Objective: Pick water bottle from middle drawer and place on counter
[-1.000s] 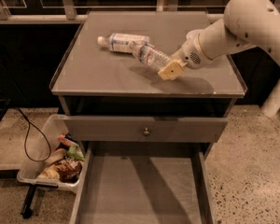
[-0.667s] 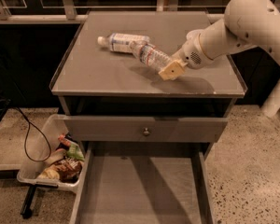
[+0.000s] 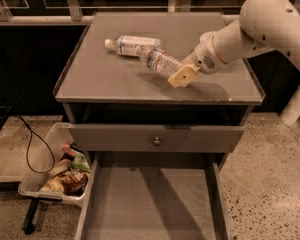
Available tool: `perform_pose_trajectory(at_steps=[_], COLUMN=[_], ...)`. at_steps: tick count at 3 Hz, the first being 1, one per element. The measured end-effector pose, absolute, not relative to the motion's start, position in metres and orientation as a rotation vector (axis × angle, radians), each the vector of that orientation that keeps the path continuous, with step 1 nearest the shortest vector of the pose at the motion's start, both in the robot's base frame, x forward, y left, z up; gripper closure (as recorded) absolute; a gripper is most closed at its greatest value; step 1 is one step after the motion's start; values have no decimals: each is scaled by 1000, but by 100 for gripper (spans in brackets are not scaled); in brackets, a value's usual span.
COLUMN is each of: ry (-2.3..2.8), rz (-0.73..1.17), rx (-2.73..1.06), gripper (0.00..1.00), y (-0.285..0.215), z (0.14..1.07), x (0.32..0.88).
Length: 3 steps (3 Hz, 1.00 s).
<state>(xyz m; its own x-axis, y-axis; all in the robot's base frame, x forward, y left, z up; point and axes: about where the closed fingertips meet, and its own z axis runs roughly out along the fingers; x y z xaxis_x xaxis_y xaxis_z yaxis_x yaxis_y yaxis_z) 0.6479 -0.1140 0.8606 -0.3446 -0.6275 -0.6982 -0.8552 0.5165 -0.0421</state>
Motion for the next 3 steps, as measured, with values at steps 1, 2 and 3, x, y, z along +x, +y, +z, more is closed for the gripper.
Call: perform_pose_trajectory(at_steps=[1,2,3], ry=[2091,2091,2091], rz=[439,439,439], rx=[-1204,-1204,-1204], gripper=[11,0,0], y=[-114,-114,-114], z=[861,861,861], x=[648,648,648])
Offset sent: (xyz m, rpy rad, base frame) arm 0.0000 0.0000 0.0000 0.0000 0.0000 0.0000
